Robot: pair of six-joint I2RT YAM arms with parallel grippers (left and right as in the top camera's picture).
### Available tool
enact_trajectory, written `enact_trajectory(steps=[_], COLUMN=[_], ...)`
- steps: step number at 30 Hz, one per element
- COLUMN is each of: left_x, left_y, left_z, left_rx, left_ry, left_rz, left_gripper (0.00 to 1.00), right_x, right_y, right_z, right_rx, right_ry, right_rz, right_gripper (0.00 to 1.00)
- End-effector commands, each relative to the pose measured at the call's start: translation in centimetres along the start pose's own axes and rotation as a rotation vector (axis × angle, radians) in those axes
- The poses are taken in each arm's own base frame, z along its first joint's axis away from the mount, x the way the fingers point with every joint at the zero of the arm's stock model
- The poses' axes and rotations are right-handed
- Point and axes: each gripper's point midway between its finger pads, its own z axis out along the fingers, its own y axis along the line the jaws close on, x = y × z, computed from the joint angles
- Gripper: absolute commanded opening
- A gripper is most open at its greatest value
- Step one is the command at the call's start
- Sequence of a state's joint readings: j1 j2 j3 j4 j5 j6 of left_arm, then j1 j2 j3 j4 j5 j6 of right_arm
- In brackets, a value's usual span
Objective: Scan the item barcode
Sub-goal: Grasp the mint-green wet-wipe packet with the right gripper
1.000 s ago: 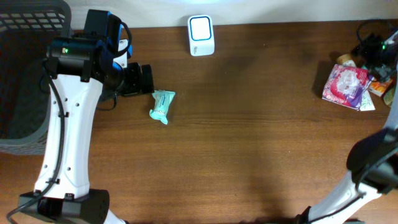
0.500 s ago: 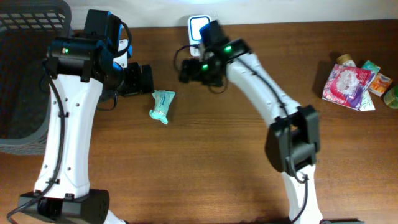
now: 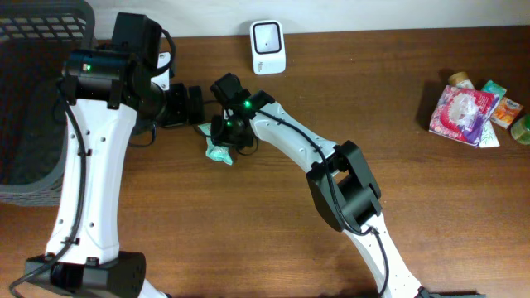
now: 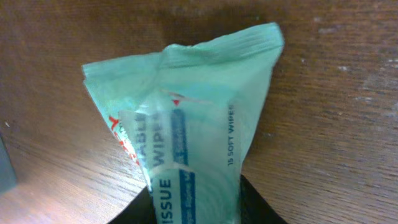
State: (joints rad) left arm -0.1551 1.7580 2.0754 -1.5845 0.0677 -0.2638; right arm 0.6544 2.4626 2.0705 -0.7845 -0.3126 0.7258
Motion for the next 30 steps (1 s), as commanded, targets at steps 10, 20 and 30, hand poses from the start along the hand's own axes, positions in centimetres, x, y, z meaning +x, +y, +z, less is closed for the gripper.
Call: enact_trajectory(steps=[10,20,30], left_x=[0.0,0.0,0.0], left_y=[-0.1,-0.1,-0.1], left_z=[-0.1,-0.1,-0.1], left_rx=[-0.001,-0.001,-0.001], left_ry=[-0.006,-0.006,-0.006], left_rz=[0.019,0.019,0.019], left_gripper=[0.99,0.99,0.99], right_x=[-3.8,-2.0,-0.8], right_y=[-18.6,-16.7,-19.3], right_z=[-13.7,-13.9,-9.3], right_rx=[0.570,0.932,1.005], right_ry=[0.016,-0.052,-0.082], right_rz=[0.006,-0.228,-0.292], right_gripper=[0.47,0.59,0.58])
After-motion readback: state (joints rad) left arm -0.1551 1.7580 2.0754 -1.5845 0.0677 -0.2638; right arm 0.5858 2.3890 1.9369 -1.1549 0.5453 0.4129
